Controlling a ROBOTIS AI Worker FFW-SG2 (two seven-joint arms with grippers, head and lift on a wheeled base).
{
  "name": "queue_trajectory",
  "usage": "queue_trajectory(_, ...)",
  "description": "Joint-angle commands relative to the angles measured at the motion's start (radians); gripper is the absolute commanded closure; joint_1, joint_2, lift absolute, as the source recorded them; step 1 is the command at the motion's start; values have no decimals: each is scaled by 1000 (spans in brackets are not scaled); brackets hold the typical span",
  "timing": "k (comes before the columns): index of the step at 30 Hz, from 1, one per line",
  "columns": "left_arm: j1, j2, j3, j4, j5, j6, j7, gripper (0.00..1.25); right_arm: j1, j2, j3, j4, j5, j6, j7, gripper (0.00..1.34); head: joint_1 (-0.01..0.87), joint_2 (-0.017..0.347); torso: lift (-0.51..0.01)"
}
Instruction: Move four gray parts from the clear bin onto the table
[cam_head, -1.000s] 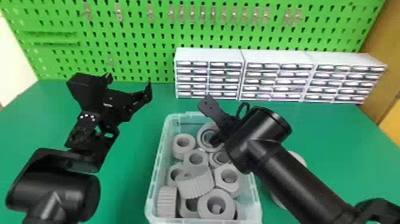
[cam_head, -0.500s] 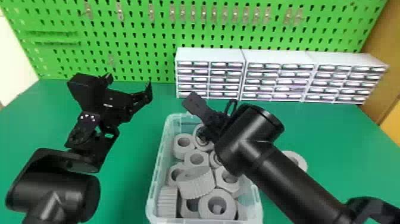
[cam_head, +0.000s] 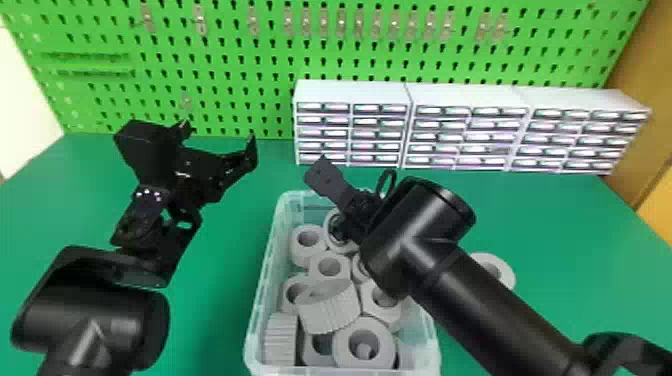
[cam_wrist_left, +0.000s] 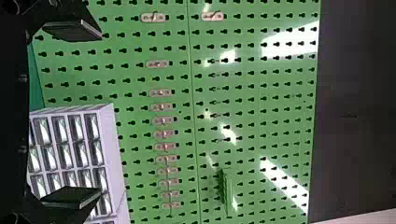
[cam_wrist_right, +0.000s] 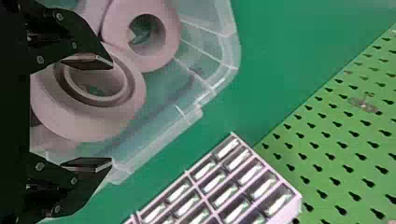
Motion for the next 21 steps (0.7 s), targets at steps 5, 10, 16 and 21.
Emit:
queue_trajectory(5,-5,-1,-3,0,0,0,0,114,-6,2,1,58,-15,-35,-1,524,678,34,-50)
queue_trajectory(10,-6,0,-5,0,0,0,0,114,-11,3,2,94,-18,-52,-3,524,678,34,-50)
queue_trajectory(16,-8,0,-5,2,0,0,0,114,-14,3,-2,114,-16,-61,-12,524,678,34,-50)
queue_trajectory(21,-9,0,-5,2,2,0,0,114,-16,3,-5,124,-4,-64,-22,524,678,34,-50)
